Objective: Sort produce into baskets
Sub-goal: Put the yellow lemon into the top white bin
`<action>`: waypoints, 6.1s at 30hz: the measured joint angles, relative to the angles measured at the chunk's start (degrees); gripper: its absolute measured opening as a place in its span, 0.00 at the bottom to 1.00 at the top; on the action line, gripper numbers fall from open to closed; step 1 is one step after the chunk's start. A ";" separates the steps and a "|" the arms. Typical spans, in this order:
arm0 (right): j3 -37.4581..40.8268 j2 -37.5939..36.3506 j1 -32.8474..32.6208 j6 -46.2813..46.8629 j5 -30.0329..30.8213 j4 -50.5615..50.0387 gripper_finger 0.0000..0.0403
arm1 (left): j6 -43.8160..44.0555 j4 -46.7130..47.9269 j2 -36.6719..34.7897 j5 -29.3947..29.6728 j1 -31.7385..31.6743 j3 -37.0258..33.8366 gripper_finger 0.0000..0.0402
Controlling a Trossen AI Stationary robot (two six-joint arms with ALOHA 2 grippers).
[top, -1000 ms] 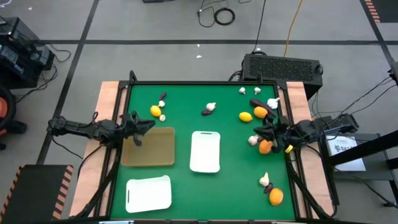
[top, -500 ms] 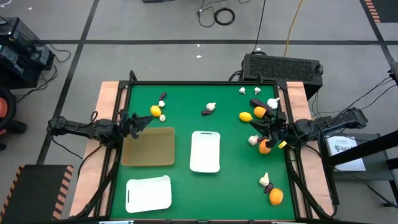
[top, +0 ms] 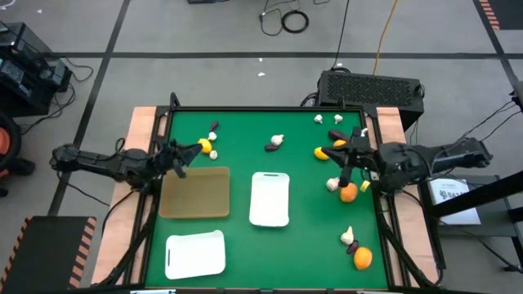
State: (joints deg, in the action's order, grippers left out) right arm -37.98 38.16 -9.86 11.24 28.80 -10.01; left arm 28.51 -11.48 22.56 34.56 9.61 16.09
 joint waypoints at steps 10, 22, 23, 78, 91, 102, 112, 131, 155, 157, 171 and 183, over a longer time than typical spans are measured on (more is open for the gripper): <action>-14.34 13.66 9.00 1.80 -2.58 -27.05 0.15 | -9.48 15.00 15.17 -4.70 -0.77 20.50 0.14; -21.62 30.82 22.53 2.06 -15.70 -41.35 0.42 | -11.36 41.88 18.90 -7.06 -6.88 39.96 0.14; -21.72 32.04 23.49 1.54 -15.71 -41.32 0.45 | -11.45 42.37 18.72 -5.81 -7.50 39.98 0.14; -21.74 62.35 40.52 -8.72 -25.74 -42.95 0.50 | 7.06 45.44 14.00 -13.94 -16.87 16.10 0.61; -23.48 54.68 37.40 -5.16 -26.24 -43.51 0.52 | 7.22 38.67 14.43 -11.25 -18.52 14.98 0.61; -25.59 49.26 26.75 6.85 -42.80 -23.94 0.52 | 6.98 38.93 15.37 -7.78 -18.64 14.98 0.61; -25.59 49.26 11.87 2.99 -44.09 -8.44 0.53 | 3.40 38.99 19.46 -8.47 -18.60 14.98 0.61; -25.55 50.28 3.43 9.10 -26.96 -8.19 0.59 | -7.89 28.90 26.17 -18.09 -18.59 14.98 0.61; -26.12 56.12 1.91 30.81 -25.37 -6.08 0.77 | -11.44 27.01 26.17 -31.84 -16.52 15.02 0.61; -27.39 56.12 2.36 33.26 -27.90 -9.11 0.79 | -11.51 27.01 26.17 -31.84 -16.55 15.02 0.61; -37.25 55.98 2.58 46.85 -35.25 -49.83 0.78 | -12.72 26.84 26.17 -31.65 -16.55 15.02 0.61; -28.57 52.06 3.44 57.43 -41.73 -69.72 0.78 | -7.08 25.19 26.17 -31.26 -16.55 15.02 0.61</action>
State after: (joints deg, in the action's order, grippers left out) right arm -66.55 90.22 -6.42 68.67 -12.93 -79.74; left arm 21.43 13.71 48.73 3.30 -6.94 31.11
